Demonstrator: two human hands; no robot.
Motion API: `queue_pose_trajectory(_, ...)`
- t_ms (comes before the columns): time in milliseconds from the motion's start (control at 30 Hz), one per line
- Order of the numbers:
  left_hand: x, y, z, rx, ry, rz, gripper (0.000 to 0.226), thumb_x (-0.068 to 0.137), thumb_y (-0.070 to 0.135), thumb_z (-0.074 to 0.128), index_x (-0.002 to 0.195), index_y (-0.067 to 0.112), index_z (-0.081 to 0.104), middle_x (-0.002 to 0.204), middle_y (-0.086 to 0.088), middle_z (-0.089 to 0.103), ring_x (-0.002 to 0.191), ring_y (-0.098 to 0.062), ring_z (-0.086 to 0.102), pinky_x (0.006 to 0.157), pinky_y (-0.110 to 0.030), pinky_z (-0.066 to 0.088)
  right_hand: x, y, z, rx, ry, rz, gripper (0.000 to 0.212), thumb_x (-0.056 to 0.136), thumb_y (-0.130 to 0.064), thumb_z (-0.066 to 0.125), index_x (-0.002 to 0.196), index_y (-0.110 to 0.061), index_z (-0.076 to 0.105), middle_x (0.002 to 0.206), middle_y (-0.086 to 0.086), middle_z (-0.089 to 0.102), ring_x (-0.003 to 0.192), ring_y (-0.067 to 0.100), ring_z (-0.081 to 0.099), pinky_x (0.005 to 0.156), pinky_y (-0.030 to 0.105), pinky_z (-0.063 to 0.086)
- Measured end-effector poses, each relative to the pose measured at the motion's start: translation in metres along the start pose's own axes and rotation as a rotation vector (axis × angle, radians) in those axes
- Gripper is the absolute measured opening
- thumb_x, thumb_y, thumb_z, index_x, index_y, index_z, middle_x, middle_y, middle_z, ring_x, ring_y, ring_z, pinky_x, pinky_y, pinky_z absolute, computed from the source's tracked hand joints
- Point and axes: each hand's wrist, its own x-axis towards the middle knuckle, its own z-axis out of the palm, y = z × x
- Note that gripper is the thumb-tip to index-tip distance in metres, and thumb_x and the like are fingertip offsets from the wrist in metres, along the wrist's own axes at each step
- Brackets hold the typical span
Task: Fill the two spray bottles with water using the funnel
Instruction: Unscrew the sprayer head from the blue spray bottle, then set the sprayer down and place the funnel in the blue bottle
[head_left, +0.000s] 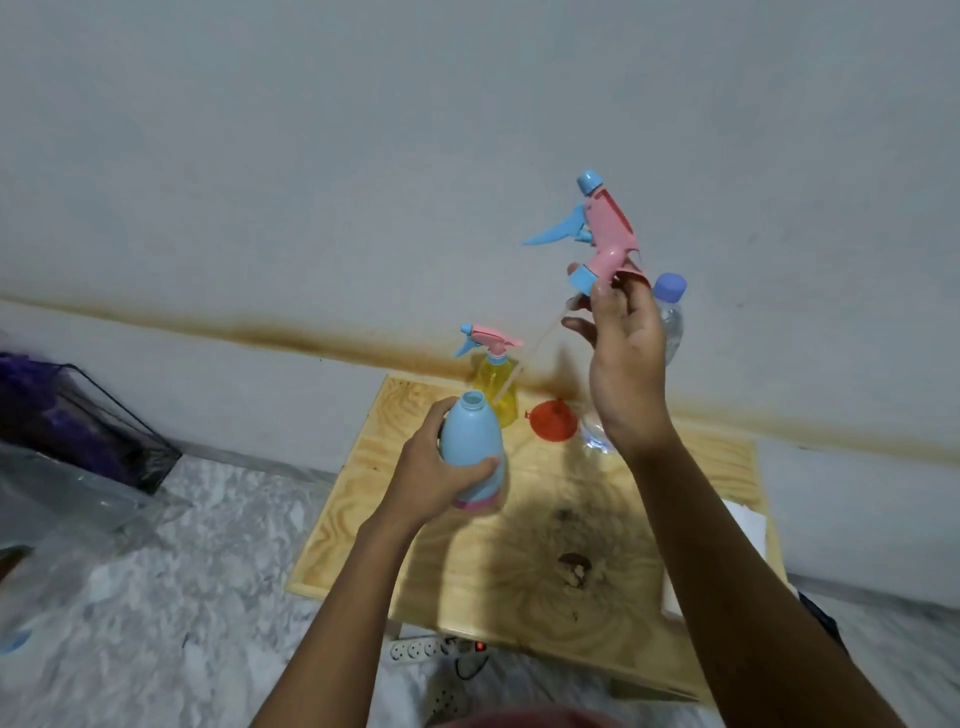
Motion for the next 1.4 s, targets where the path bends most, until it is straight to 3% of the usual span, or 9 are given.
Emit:
queue_pose_trajectory(167, 0.012, -0.03, 0.013, 0.034, 0.017, -0.063, 0.076, 0.069, 0.026, 0.088, 0.132, 0.036, 0.045, 0.114, 0.007, 0.059, 0.098, -0.016, 0.061, 0.075, -0.035, 0.058, -0.017, 0.041, -0.025, -0.191, -0.027, 0.22, 0.017, 0.102, -0.007, 0.047, 0.114, 0.0, 0.057, 0.091, 0.014, 0.059, 0.067, 0.008, 0.054, 0.064, 0.018, 0.048)
queue_pose_trajectory(267, 0.017, -0.047, 0.025, 0.042, 0.004, -0.091, 0.08, 0.062, 0.037, 0.087, 0.13, 0.032, 0.046, 0.108, 0.004, 0.063, 0.093, -0.021, 0.064, 0.072, -0.04, 0.058, -0.037, 0.082, -0.043, -0.437, -0.054, 0.374, 0.015, 0.101, -0.013, 0.05, 0.105, -0.005, 0.062, 0.079, 0.006, 0.063, 0.072, 0.014, 0.061, 0.069, 0.036, 0.054)
queue_pose_trajectory(367, 0.018, -0.059, 0.038, 0.097, -0.015, -0.059, 0.091, 0.051, 0.057, 0.076, 0.131, 0.024, 0.047, 0.109, 0.001, 0.062, 0.094, -0.024, 0.062, 0.072, -0.037, 0.055, -0.055, 0.118, -0.058, -0.585, -0.088, 0.476, 0.015, 0.101, -0.026, 0.051, 0.099, -0.014, 0.061, 0.085, 0.004, 0.067, 0.079, 0.024, 0.064, 0.079, 0.049, 0.054)
queue_pose_trajectory(500, 0.02, -0.078, 0.056, 0.122, -0.046, -0.08, 0.09, 0.053, 0.052, 0.081, 0.132, 0.027, 0.045, 0.123, -0.002, 0.061, 0.107, -0.025, 0.061, 0.077, -0.041, 0.056, -0.073, 0.151, -0.065, -0.565, -0.022, 0.567, 0.022, 0.099, -0.036, 0.055, 0.088, -0.018, 0.061, 0.1, 0.025, 0.068, 0.082, 0.035, 0.065, 0.077, 0.048, 0.054)
queue_pose_trajectory(600, 0.02, -0.088, 0.067, 0.148, -0.048, -0.103, 0.09, 0.054, 0.052, 0.084, 0.131, 0.029, 0.045, 0.125, -0.001, 0.06, 0.113, -0.026, 0.059, 0.082, -0.046, 0.056, -0.081, 0.181, -0.072, -0.571, 0.03, 0.677, 0.025, 0.098, -0.04, 0.055, 0.109, -0.018, 0.059, 0.107, 0.009, 0.068, 0.083, 0.008, 0.063, 0.069, 0.023, 0.052)
queue_pose_trajectory(767, 0.024, -0.099, 0.078, 0.194, -0.026, -0.1, 0.09, 0.06, 0.044, 0.09, 0.135, 0.025, 0.043, 0.128, -0.002, 0.057, 0.115, -0.026, 0.056, 0.084, -0.045, 0.055, -0.077, 0.219, -0.086, -0.611, 0.014, 0.787, 0.039, 0.099, -0.038, 0.052, 0.124, -0.008, 0.056, 0.116, 0.007, 0.065, 0.1, 0.019, 0.063, 0.082, 0.031, 0.054)
queue_pose_trajectory(1000, 0.022, -0.101, 0.075, 0.193, -0.079, -0.037, 0.098, 0.059, 0.065, 0.076, 0.141, 0.024, 0.041, 0.136, 0.003, 0.051, 0.12, -0.017, 0.054, 0.09, -0.038, 0.055, -0.06, 0.238, -0.1, -0.712, -0.091, 0.811, 0.024, 0.103, -0.025, 0.043, 0.101, -0.013, 0.064, 0.091, 0.008, 0.065, 0.077, 0.02, 0.058, 0.067, 0.035, 0.048)
queue_pose_trajectory(1200, 0.031, -0.102, 0.068, 0.125, -0.122, -0.051, 0.066, 0.072, 0.033, 0.087, 0.129, 0.023, 0.056, 0.125, 0.006, 0.061, 0.107, -0.005, 0.058, 0.082, -0.004, 0.043, -0.066, 0.253, -0.107, -0.882, -0.043, 0.793, 0.029, 0.1, -0.026, 0.046, 0.117, -0.01, 0.064, 0.109, 0.007, 0.065, 0.092, 0.017, 0.056, 0.077, 0.028, 0.041)
queue_pose_trajectory(1400, 0.034, -0.104, 0.066, 0.035, -0.153, -0.087, 0.061, 0.072, 0.032, 0.088, 0.124, 0.027, 0.056, 0.122, 0.012, 0.061, 0.11, -0.001, 0.058, 0.083, -0.021, 0.051, -0.05, 0.243, -0.097, -0.963, 0.004, 0.678, 0.032, 0.097, -0.034, 0.051, 0.124, -0.02, 0.058, 0.117, 0.001, 0.062, 0.104, 0.021, 0.059, 0.086, 0.035, 0.046)
